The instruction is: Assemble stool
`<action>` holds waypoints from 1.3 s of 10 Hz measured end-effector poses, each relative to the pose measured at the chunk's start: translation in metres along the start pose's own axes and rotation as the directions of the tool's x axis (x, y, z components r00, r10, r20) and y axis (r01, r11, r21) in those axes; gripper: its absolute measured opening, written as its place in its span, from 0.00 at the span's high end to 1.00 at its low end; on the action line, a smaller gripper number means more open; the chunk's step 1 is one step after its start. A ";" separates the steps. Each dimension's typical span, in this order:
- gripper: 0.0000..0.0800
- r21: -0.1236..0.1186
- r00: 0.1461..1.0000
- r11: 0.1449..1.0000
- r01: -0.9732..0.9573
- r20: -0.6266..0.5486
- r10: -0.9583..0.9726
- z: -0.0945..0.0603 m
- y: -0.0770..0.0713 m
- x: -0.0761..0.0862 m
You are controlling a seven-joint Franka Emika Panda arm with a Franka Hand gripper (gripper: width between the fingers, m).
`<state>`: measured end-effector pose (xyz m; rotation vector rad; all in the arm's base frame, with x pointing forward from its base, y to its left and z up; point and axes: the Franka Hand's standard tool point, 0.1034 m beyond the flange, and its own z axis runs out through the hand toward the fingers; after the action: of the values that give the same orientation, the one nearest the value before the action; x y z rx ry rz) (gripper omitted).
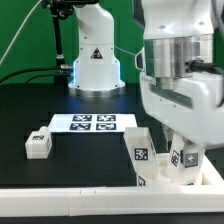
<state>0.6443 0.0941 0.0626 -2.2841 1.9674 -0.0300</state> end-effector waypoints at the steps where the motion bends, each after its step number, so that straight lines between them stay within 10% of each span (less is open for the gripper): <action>1: 0.58 -0.001 0.991 0.991 -0.133 0.006 0.133 0.000 0.000 0.001; 6: 0.58 0.056 0.795 0.793 -0.607 0.051 0.605 0.004 0.000 -0.019; 13: 0.58 0.032 0.627 0.629 -0.777 0.125 0.769 0.002 0.000 -0.013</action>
Offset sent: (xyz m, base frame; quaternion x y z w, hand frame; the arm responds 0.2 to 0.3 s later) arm 0.0015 0.0131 -0.0045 0.0629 -0.0199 0.4002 0.9141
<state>0.6424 0.1075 0.0611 -1.1655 2.6446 0.0839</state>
